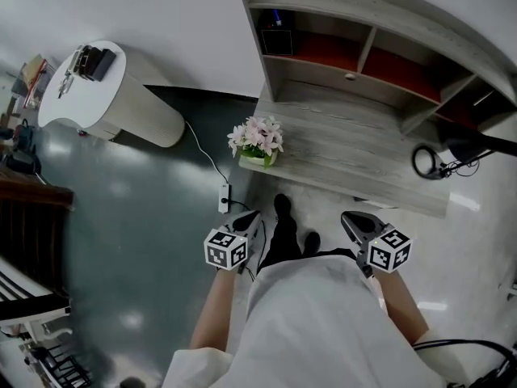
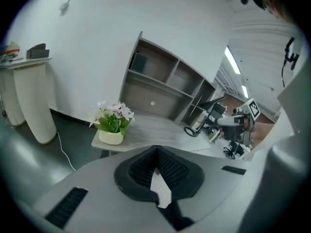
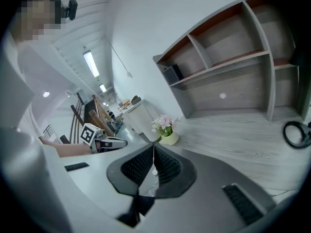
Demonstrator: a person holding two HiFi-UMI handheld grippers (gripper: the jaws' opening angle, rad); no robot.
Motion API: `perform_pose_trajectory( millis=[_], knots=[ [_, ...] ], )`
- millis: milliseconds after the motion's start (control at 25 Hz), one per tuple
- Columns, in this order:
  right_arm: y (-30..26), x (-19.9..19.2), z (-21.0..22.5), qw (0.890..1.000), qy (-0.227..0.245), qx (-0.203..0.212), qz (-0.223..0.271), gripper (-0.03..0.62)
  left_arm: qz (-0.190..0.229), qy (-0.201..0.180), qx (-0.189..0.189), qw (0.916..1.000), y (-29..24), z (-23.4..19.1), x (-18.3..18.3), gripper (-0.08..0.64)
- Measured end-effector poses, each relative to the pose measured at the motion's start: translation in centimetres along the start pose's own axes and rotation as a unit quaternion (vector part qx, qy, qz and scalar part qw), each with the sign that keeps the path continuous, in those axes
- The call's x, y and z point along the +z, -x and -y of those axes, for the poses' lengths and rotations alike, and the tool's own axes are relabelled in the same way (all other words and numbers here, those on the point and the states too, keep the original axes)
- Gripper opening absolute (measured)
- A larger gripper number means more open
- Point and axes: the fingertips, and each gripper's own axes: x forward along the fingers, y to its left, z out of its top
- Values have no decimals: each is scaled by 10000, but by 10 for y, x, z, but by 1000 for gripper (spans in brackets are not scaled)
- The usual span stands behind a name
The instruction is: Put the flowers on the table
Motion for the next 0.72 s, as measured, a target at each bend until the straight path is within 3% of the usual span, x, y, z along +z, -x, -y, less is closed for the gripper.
perform_pose_trajectory(
  millis=[200, 400, 720],
  knots=[
    [2, -12, -16, 9999, -41, 76, 101, 20, 343, -49, 73, 9994, 34, 18, -3, 9],
    [-5, -19, -33, 9999, 87, 74, 61, 18, 360, -85, -16, 9993, 48, 16, -8, 9],
    [-15, 1, -56, 9994, 135, -34, 318, 18, 293, -282, -289, 9988, 57, 10, 3, 9]
  ],
)
